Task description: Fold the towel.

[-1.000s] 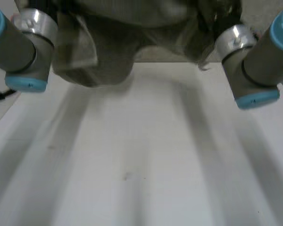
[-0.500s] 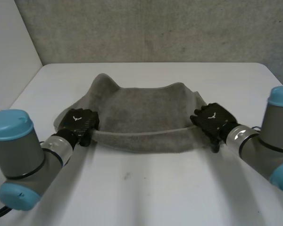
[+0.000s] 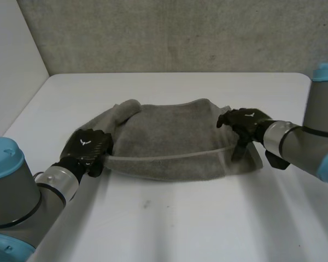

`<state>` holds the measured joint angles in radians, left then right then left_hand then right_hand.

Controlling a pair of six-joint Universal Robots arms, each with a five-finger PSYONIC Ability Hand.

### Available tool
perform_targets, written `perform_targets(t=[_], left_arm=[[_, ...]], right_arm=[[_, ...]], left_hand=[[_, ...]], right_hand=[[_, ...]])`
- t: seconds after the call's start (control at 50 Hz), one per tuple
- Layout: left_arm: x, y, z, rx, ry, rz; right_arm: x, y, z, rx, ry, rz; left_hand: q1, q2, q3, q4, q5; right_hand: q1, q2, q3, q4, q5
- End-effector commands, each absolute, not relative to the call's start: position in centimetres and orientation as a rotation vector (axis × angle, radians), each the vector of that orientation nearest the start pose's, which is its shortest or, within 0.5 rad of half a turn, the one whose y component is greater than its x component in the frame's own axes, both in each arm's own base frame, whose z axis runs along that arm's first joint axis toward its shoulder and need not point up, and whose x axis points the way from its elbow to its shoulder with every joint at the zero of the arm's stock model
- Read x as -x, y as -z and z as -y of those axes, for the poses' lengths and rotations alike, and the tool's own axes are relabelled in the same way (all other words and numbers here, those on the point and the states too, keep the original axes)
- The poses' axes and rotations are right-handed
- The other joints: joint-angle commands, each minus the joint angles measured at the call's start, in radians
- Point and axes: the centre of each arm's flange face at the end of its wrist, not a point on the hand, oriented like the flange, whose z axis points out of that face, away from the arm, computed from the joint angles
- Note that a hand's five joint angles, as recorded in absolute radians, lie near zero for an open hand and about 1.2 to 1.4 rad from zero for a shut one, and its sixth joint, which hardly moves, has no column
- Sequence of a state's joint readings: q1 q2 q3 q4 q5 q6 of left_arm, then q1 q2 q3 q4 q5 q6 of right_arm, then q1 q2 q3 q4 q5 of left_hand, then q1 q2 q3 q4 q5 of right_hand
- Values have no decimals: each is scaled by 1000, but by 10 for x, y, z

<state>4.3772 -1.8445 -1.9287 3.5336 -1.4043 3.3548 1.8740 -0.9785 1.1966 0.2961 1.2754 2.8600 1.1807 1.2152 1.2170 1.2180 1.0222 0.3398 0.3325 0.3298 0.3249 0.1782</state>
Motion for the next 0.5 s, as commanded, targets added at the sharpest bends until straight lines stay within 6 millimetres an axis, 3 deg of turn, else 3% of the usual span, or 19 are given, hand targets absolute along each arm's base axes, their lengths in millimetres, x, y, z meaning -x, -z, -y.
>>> perform_targets(t=[0.02,0.18,0.38,0.5], left_arm=[[239,-156,242,-879,2080,-2470],[239,-158,246,-866,2122,-2434],[241,-158,250,-862,2166,-2398],[242,-158,254,-855,2203,-2362]], right_arm=[[-276,-172,330,953,1337,-2358],[-291,-153,332,994,1239,-2378],[-294,-144,327,1013,1201,-2385],[-293,-147,325,1040,1210,-2385]], left_hand=[[216,181,179,178,200],[216,181,179,178,200],[216,181,179,178,200],[216,181,179,178,200]], right_hand=[[56,64,66,71,43],[194,201,204,209,181],[250,257,260,265,237],[632,639,642,647,619]])
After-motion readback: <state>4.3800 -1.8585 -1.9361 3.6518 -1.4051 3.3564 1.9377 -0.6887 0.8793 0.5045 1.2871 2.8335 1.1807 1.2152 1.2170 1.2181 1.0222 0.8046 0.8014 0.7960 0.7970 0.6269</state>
